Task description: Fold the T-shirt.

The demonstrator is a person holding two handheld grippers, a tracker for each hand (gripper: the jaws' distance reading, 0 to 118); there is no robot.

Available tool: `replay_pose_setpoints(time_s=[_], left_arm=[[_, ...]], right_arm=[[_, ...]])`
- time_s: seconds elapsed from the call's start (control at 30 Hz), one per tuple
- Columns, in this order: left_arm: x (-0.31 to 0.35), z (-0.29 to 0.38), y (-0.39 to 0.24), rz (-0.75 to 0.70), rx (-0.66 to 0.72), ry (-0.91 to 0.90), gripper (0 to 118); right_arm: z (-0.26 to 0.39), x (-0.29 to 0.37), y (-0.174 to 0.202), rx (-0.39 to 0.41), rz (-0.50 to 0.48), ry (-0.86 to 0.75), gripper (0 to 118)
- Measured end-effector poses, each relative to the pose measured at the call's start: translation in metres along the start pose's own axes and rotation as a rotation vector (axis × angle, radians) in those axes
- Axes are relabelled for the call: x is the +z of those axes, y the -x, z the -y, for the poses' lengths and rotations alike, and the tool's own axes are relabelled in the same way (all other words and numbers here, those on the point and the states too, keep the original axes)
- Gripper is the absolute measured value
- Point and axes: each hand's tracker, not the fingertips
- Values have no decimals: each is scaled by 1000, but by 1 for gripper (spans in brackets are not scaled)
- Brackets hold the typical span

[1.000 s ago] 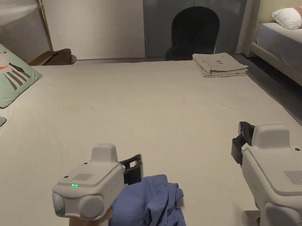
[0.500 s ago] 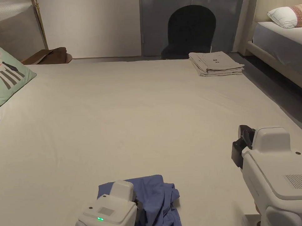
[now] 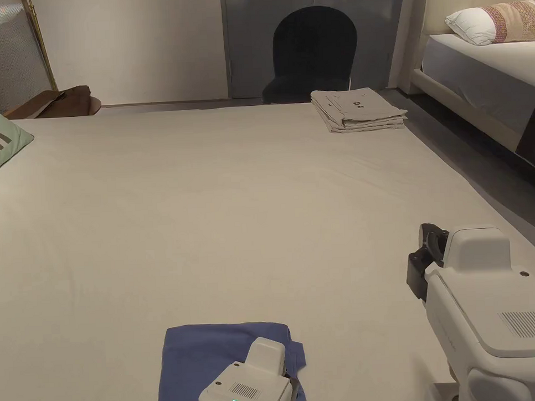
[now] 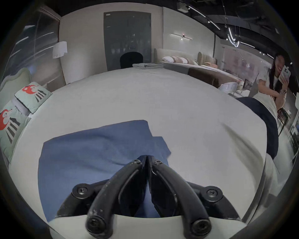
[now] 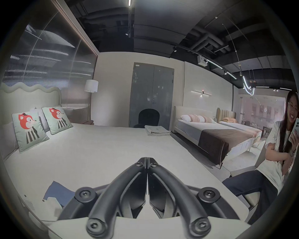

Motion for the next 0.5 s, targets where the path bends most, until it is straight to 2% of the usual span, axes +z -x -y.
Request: replay_pose_setpoints(time_s=[0.2,0.5], left_arm=[[34,-18,7,104,54,-112,0],[116,-83,61,-15,87,-383,0]], right_arm=[[-4,5,3,-14,-11,-11,0],[-22,22,21,-25,-34,-73,0]])
